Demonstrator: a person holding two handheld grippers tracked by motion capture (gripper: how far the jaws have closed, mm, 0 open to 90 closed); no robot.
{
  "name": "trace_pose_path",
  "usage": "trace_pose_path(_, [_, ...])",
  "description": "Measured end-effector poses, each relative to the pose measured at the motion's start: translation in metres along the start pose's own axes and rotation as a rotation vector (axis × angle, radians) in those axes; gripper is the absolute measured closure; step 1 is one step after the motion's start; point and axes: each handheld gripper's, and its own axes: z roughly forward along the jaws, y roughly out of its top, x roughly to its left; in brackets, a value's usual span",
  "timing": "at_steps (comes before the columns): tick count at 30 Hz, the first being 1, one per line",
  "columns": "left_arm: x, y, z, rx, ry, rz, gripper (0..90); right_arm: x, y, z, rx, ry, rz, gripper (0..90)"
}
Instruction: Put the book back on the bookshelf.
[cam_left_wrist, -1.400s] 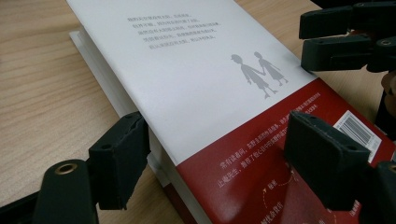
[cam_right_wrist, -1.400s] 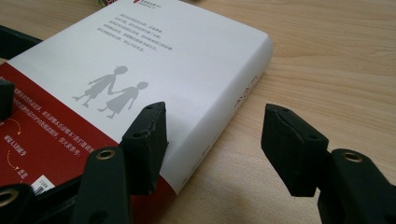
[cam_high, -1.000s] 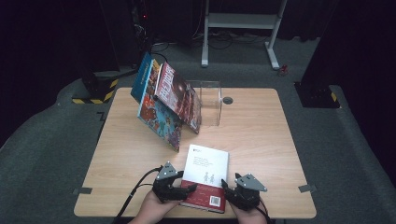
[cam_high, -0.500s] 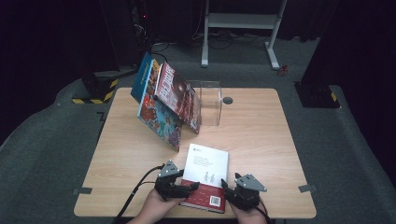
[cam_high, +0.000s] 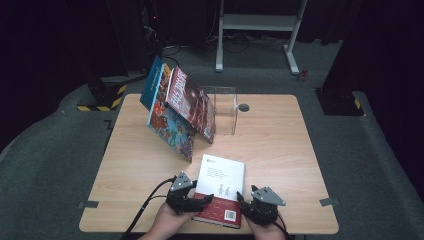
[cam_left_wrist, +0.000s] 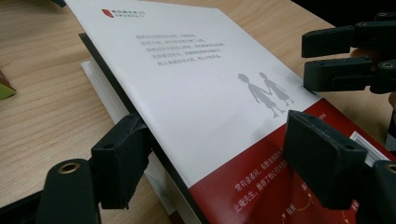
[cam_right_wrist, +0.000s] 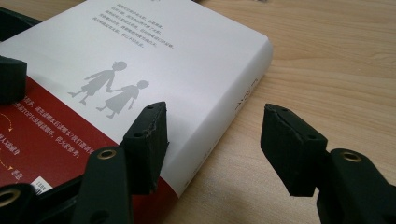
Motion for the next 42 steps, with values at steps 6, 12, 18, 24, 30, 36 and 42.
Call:
trace_pose_path(6, [0.0, 0.001, 0.001, 0.0, -0.004, -0.004, 23.9, 0.0, 0.0, 0.001, -0.006, -0.003, 0.006, 41.2])
trace_pose_path(12, [0.005, 0.002, 0.002, -0.013, -0.036, -0.026, 28.6, 0.001, -0.001, 0.0, -0.01, 0.001, 0.002, 41.6])
trace_pose_path(18, [0.004, 0.001, 0.001, -0.057, -0.021, -0.029, 33.9, 0.003, 0.0, 0.0, -0.011, 0.007, -0.01, 41.6])
trace_pose_path(24, [0.001, 0.004, -0.003, -0.08, 0.002, -0.01, 40.3, 0.003, 0.0, 0.0, -0.013, 0.011, -0.007, 41.6])
trace_pose_path(30, [0.003, 0.005, -0.012, -0.149, -0.007, 0.008, 50.9, 0.003, -0.001, -0.001, -0.017, 0.009, -0.007, 41.5])
trace_pose_path(36, [0.003, 0.006, -0.012, -0.136, -0.002, -0.001, 51.9, 0.002, -0.001, -0.001, -0.019, 0.008, -0.001, 41.3])
trace_pose_path(42, [0.007, 0.006, -0.011, -0.107, -0.015, -0.039, 51.7, -0.001, -0.001, -0.002, -0.004, 0.021, 0.019, 38.5])
